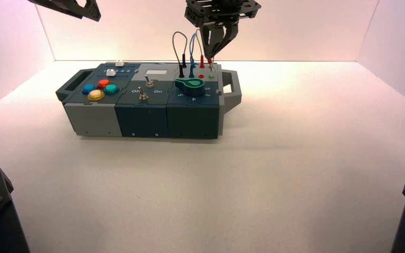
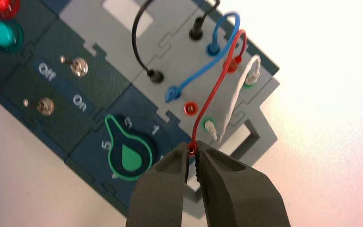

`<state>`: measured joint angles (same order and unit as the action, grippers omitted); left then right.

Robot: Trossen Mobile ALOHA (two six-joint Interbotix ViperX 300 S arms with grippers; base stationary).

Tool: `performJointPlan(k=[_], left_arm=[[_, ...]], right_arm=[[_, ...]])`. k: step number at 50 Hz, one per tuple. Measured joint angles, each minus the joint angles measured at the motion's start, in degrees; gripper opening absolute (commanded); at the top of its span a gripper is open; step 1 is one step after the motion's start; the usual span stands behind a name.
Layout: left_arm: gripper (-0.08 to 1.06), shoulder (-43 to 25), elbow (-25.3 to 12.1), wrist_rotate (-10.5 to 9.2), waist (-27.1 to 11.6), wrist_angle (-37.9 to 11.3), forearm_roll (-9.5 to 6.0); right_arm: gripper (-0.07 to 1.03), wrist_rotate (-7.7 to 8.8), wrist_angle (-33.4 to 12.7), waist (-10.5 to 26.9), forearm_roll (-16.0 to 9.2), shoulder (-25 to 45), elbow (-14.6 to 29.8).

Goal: Insert the red wire.

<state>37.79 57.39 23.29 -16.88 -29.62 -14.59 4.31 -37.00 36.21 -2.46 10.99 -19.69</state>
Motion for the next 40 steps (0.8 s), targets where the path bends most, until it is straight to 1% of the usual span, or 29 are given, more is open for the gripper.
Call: performJointPlan(k=[9, 17, 27, 33, 40], left_arm=[[0.55, 0.0, 0.09, -0.09, 0.0, 0.0, 0.0], [0.55, 0.0, 0.0, 0.0, 0.0, 0.09, 0.0], [0.55, 0.0, 0.0, 0.0, 0.0, 0.09, 0.0], [0.55, 0.0, 0.0, 0.0, -0.09, 0.0, 0.0], [0.55, 0.0, 0.0, 0.0, -1.32, 0.0, -0.09]], right_arm=[[-0.02, -0.09, 2.72, 0.0, -0.18, 0.09, -0.35], [-0.02, -0.26, 6.24, 0.09, -0.26, 0.35, -0.44], [-0.02, -0.18, 6.94, 0.09, -0.26, 1.67, -0.44], [-0.02, -0.26, 8.53, 0.09, -0.26, 2.46, -0.7], [-0.02, -0.18, 9.67, 0.09, -0.44, 3.25, -0.88]])
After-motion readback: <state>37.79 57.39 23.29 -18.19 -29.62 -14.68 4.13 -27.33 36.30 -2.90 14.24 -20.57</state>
